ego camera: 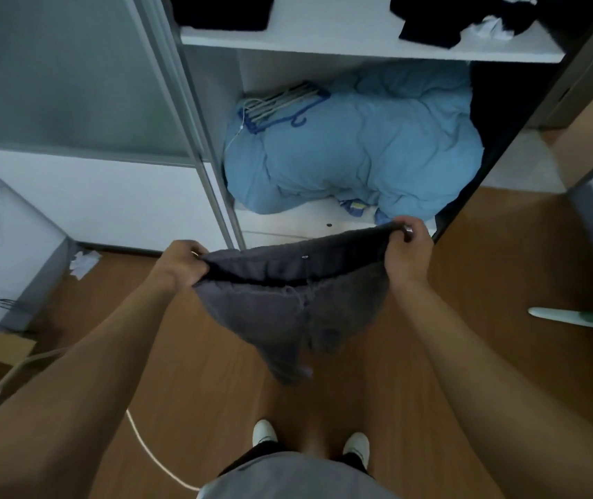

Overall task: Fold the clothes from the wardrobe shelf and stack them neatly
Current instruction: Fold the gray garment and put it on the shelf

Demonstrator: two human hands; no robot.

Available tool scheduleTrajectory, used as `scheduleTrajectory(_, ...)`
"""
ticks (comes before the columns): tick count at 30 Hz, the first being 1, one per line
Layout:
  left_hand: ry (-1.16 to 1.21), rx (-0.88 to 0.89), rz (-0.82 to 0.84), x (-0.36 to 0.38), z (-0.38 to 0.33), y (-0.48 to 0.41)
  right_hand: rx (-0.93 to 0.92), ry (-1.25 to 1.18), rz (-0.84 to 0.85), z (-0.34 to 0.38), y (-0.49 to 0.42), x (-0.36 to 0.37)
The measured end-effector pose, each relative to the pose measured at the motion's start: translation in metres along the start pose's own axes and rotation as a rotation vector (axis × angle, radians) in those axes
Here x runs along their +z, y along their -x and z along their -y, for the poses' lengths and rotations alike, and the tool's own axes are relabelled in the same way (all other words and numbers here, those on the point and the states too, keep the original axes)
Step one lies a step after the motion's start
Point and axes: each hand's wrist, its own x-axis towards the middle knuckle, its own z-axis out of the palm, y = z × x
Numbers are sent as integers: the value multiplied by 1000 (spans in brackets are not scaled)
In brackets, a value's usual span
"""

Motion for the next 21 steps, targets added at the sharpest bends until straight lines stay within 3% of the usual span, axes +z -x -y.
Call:
scheduleTrajectory(3, -161, 51, 63, 22, 11, 6, -142, -105, 28, 30, 10, 5)
scheduleTrajectory(6, -224, 197, 188, 49, 10, 10, -167, -220, 19, 55, 21, 15)
scheduleTrajectory(10, -153, 256, 324, 76, 5, 5, -165, -293, 36, 79, 30, 22)
scheduleTrajectory(13, 27, 322, 440, 89, -14, 9, -171, -303, 80, 94, 33, 25)
scheduleTrajectory(16, 469, 377, 629, 102, -56, 18, -193, -306, 90, 106, 34, 28)
scheduleTrajectory(18, 474, 481, 604, 113, -89, 24, -190, -302, 77, 110, 33, 28)
scheduleTrajectory(21, 333, 581, 360, 126, -122, 36, -162, -271, 73, 114, 28, 24)
